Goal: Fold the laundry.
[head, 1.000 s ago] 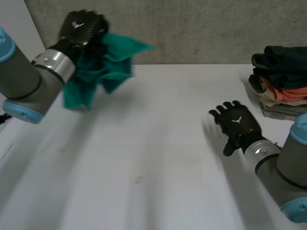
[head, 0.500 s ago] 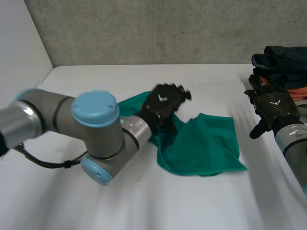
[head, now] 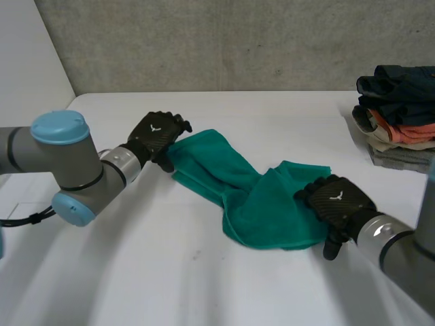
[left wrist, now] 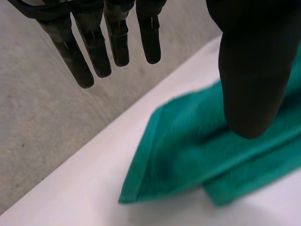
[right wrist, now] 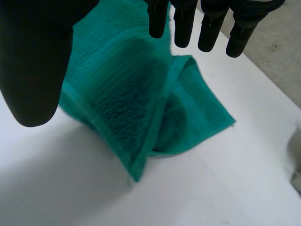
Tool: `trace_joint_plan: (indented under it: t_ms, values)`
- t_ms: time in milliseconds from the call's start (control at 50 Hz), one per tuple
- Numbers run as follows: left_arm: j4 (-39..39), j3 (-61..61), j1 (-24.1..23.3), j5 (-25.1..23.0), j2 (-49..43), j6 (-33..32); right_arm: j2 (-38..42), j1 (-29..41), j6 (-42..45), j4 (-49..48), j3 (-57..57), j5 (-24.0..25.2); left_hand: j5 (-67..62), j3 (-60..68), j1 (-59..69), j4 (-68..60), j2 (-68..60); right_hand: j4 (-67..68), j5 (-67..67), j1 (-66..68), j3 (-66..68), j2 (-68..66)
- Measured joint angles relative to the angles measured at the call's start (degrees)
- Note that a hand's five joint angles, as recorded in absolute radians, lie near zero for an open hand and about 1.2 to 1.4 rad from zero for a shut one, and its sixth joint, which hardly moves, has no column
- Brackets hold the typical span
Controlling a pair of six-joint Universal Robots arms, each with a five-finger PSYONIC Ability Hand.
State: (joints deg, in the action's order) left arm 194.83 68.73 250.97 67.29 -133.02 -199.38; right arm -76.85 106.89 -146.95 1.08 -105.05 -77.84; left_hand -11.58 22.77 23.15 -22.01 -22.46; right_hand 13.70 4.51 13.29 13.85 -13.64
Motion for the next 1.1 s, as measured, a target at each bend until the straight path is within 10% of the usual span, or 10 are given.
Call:
trace_joint_plan:
  t_ms: [120, 300, 880, 1100]
  values:
    - [-1.7, -8.3, 1.6, -1.7, -8.4, -5.1, 5.3, 1.6, -1.1, -8.5, -1.8, -2.8, -0.7, 0.1, 0.1, -0.2, -0.1, 5.9, 5.6, 5.9, 5.9, -5.9]
    - [-2.0, -16.2, 1.8, -1.4, -15.2, -6.1, 9.1, 2.3, -1.5, -17.2, -2.2, -4.5, -3.6, 1.7, 1.0, -2.7, -2.1, 53.6, 51.0, 46.6, 53.2, -53.0]
    - [-3.9, -8.7, -3.5, -0.6, -10.2, -3.0, -9.6, 11.2, -13.7, 0.9, 29.1, -4.6, -2.5, 2.0, 1.4, -2.4, -2.4, 54.9, 52.2, 47.4, 54.3, -53.1]
    - [-4.2, -8.3, -7.1, -0.4, -9.6, 8.6, -14.6, 13.5, -21.2, 0.9, 31.7, -4.6, -16.7, 16.0, 17.2, -16.4, -16.4, 54.9, 52.2, 47.9, 54.3, -53.1]
